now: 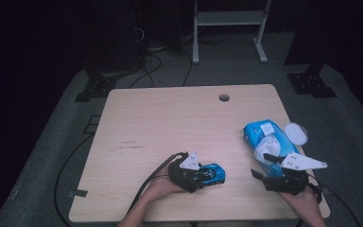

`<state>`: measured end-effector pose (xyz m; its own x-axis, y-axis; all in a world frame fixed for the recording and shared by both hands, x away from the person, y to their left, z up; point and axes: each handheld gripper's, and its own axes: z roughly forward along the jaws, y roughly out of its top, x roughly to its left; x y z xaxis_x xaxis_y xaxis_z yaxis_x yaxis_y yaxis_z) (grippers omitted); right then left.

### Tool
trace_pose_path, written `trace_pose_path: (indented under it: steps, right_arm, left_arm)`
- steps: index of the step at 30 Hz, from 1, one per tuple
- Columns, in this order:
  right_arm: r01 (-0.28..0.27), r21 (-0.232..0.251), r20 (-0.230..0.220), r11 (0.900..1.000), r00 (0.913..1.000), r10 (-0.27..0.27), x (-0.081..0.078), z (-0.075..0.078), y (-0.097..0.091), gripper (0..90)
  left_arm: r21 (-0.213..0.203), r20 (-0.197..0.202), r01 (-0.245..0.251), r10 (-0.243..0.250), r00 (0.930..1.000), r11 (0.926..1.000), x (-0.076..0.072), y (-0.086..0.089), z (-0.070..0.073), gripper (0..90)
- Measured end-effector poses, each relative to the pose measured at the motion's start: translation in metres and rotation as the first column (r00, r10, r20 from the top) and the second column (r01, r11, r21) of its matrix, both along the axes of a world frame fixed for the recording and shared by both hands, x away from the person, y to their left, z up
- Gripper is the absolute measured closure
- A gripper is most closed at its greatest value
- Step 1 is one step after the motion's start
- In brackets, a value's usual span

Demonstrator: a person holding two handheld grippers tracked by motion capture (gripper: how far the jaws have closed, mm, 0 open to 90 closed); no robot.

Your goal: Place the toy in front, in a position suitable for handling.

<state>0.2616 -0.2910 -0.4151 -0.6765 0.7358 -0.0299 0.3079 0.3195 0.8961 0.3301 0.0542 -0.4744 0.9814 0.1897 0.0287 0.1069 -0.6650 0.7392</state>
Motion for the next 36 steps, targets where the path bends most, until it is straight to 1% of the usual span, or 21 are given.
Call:
trace_pose_path:
  steps: [3,5,6,8,10,12,14,15,17,19,20,21,22,23,24,25,27,29,31,33,36]
  right_arm:
    - [0.083,-0.040,0.011,0.9957,0.9965,-0.083,0.015,0.003,-0.016,27.9]
    - [0.143,-0.085,0.015,0.9860,0.9897,-0.143,0.027,0.002,-0.024,29.7]
    - [0.155,-0.097,0.016,0.9831,0.9879,-0.154,0.032,0.001,-0.026,31.0]
    - [0.187,-0.125,0.003,0.9744,0.9822,-0.188,0.042,-0.003,-0.030,33.4]
    - [0.193,-0.150,-0.026,0.9695,0.9796,-0.199,0.052,-0.009,-0.031,37.2]
    - [0.181,-0.175,-0.053,0.9678,0.9799,-0.192,0.059,-0.014,-0.030,42.4]
    - [0.174,-0.190,-0.057,0.9662,0.9805,-0.188,0.062,-0.015,-0.027,47.2]
    - [0.175,-0.202,-0.053,0.9636,0.9804,-0.190,0.063,-0.016,-0.026,51.6]
    - [0.190,-0.227,-0.037,0.9551,0.9783,-0.204,0.062,-0.016,-0.024,58.7]
    - [0.206,-0.238,-0.038,0.9491,0.9744,-0.221,0.062,-0.017,-0.025,65.6]
    - [0.210,-0.237,-0.043,0.9485,0.9731,-0.226,0.063,-0.017,-0.026,67.2]
    - [0.204,-0.231,-0.050,0.9513,0.9740,-0.221,0.063,-0.017,-0.027,69.6]
    - [0.205,-0.228,-0.053,0.9519,0.9736,-0.222,0.063,-0.017,-0.027,72.3]
    - [0.206,-0.227,-0.050,0.9519,0.9736,-0.223,0.063,-0.016,-0.027,77.4]
    - [0.217,-0.230,-0.036,0.9485,0.9722,-0.232,0.062,-0.015,-0.026,81.1]
    - [0.227,-0.230,-0.034,0.9464,0.9700,-0.241,0.061,-0.014,-0.027,83.4]
    - [0.227,-0.203,-0.051,0.9526,0.9690,-0.242,0.062,-0.013,-0.032,84.9]
    - [0.228,-0.175,-0.058,0.9577,0.9686,-0.242,0.061,-0.011,-0.036,85.7]
    - [0.237,-0.149,-0.041,0.9602,0.9687,-0.245,0.058,-0.004,-0.039,86.0]
    - [0.238,-0.107,-0.019,0.9654,0.9703,-0.241,0.054,0.006,-0.042,86.1]
    - [0.227,-0.067,0.015,0.9716,0.9739,-0.226,0.046,0.021,-0.044,86.1]
  left_arm:
    - [0.001,0.003,0.007,-0.007,1.0000,1.0000,0.001,0.000,-0.001,27.3]
    - [0.000,0.005,0.013,-0.013,0.9999,0.9999,0.001,0.000,-0.001,27.2]
    - [0.003,0.011,0.013,-0.013,0.9999,0.9999,0.001,0.000,-0.001,27.1]
    - [0.015,0.021,0.017,-0.018,0.9996,0.9997,0.001,-0.001,-0.001,26.9]
    - [0.014,0.016,0.015,-0.015,0.9998,0.9998,0.001,-0.001,-0.001,26.6]
    - [0.016,0.029,0.010,-0.011,0.9995,0.9998,0.000,0.000,0.000,25.4]
    - [0.006,0.042,-0.007,0.007,0.9991,1.0000,0.000,0.001,0.002,18.9]
    - [-0.003,0.047,-0.010,0.010,0.9989,0.9999,0.000,0.002,0.004,17.6]
    - [-0.008,0.055,-0.022,0.022,0.9982,0.9997,0.000,0.004,0.006,14.7]
    - [-0.019,0.056,-0.034,0.035,0.9978,0.9993,-0.002,0.007,0.010,12.2]
    - [-0.024,0.058,-0.037,0.038,0.9976,0.9990,-0.002,0.010,0.012,11.2]
    - [-0.032,0.055,-0.042,0.044,0.9975,0.9986,-0.003,0.011,0.013,10.6]
    - [-0.038,0.054,-0.046,0.048,0.9974,0.9982,-0.004,0.014,0.015,10.3]
    - [-0.040,0.053,-0.051,0.053,0.9972,0.9979,-0.006,0.017,0.016,10.1]
    - [-0.048,0.049,-0.055,0.057,0.9972,0.9973,-0.007,0.020,0.018,10.0]
    - [-0.053,0.045,-0.059,0.061,0.9971,0.9969,-0.008,0.023,0.019,9.8]
    - [-0.066,0.041,-0.071,0.073,0.9965,0.9953,-0.010,0.029,0.022,9.6]
    - [-0.086,0.034,-0.080,0.084,0.9959,0.9930,-0.011,0.036,0.024,9.6]
    - [-0.090,0.035,-0.087,0.090,0.9953,0.9921,-0.012,0.042,0.025,9.6]
    - [-0.088,0.032,-0.096,0.099,0.9945,0.9915,-0.013,0.046,0.024,9.8]
    - [-0.083,0.032,-0.111,0.114,0.9930,0.9903,-0.014,0.052,0.022,9.8]
